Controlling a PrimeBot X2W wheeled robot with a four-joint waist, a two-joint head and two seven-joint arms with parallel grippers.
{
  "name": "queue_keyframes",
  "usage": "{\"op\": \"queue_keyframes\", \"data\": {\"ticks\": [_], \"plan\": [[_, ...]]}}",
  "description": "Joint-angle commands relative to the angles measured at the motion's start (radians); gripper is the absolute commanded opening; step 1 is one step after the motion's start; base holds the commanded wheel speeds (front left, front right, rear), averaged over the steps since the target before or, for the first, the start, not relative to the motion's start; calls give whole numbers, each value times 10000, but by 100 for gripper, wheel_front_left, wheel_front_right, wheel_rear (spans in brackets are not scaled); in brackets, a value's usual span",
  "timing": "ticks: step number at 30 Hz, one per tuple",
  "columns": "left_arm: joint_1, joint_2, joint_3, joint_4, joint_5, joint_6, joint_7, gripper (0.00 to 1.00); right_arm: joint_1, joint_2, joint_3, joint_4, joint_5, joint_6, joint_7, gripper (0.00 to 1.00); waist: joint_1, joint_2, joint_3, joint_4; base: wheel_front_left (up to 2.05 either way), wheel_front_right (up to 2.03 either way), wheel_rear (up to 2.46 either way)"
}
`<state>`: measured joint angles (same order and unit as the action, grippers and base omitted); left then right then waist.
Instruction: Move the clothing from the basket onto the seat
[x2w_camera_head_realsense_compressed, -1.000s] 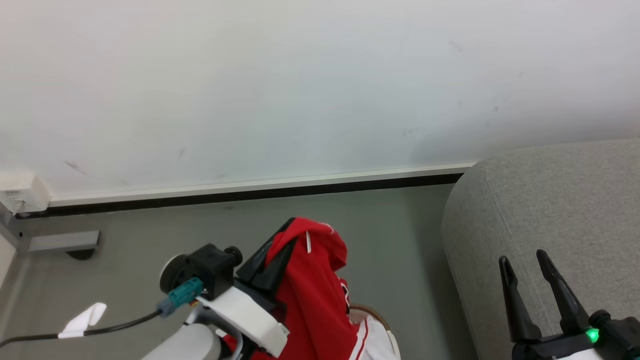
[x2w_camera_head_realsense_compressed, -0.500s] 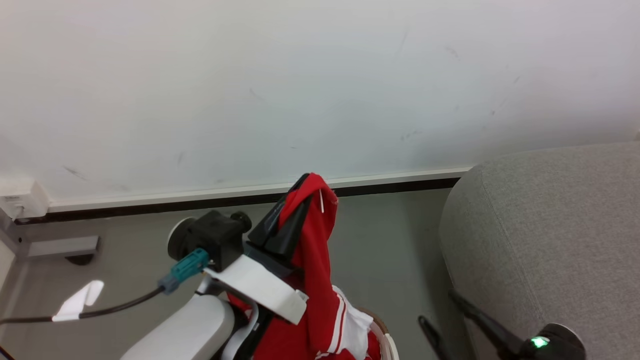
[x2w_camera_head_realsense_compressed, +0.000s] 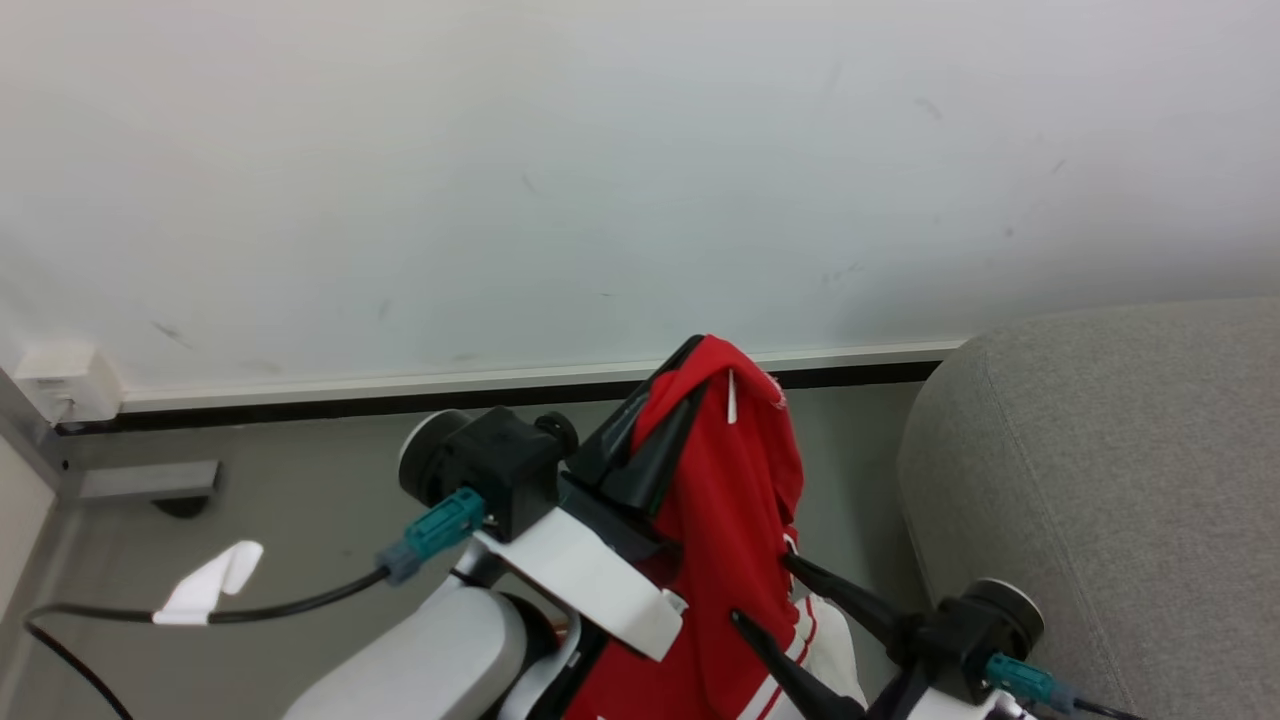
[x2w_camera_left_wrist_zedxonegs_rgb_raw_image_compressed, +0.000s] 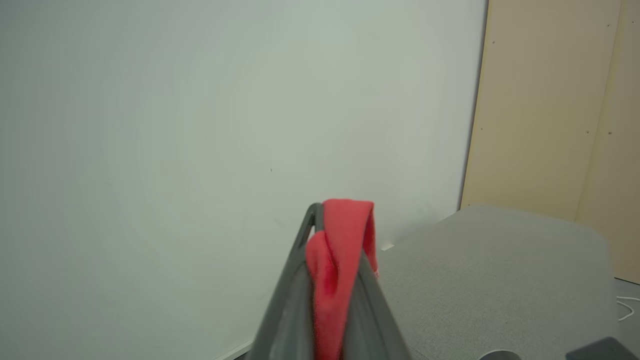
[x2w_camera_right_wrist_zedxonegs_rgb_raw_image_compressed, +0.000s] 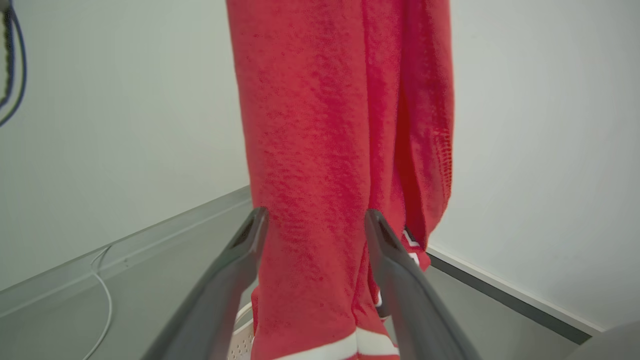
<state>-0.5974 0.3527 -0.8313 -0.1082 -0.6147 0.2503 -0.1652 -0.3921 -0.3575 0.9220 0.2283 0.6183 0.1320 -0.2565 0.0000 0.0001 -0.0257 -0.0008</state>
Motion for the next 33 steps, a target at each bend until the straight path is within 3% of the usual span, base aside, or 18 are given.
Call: {"op": "queue_keyframes", "data": {"ticks": [1, 9, 10, 12, 20, 28, 30, 31, 32, 33], "plan": [[-139, -78, -44, -89, 175, -18, 59, 0, -427, 169, 124, 456, -13, -23, -32, 100, 0, -1, -3, 54, 0, 0, 0], [-358, -427, -372, -284, 193, -31, 345, 0, -1622, 1491, 491, 3003, -217, -23, -81, 100, 0, -1, -49, 238, 0, 0, 0], [-360, -445, -386, -295, 170, -31, 367, 0, -1735, 1614, 562, 3171, -114, -25, -84, 73, 0, -1, -53, 254, 0, 0, 0], [-374, -464, -414, -295, 129, -46, 375, 0, -1890, 1823, 594, 3278, 235, -25, -87, 0, 0, -1, -53, 279, 0, 0, 0], [-216, -306, -343, 7, -3, 17, 332, 0, -2006, 1702, 451, 2667, 958, -25, -93, 0, 0, -1, -30, 263, 0, 0, 0], [142, -99, -225, 502, -119, 172, 216, 0, -1578, 1111, 97, 1727, 1275, -25, -94, 0, 0, -1, 31, 209, 0, 0, 0], [242, -50, -198, 602, -98, 229, 84, 42, -1475, 950, -65, 1477, 1418, -23, -95, 0, 0, -1, 41, 181, 0, 0, 0], [302, -14, -177, 658, -56, 273, 16, 83, -1454, 848, -191, 1339, 1454, -25, -95, 0, 0, -1, 53, 159, 0, 0, 0], [358, 43, -207, 740, 15, 293, -12, 100, -1428, 761, -349, 1219, 1473, -25, -95, 0, 0, -1, 69, 136, 0, 0, 0], [428, 49, -245, 780, 30, 288, -59, 100, -1349, 692, -485, 1114, 1521, -25, -95, 0, 0, -1, 81, 125, 0, 0, 0]]}}
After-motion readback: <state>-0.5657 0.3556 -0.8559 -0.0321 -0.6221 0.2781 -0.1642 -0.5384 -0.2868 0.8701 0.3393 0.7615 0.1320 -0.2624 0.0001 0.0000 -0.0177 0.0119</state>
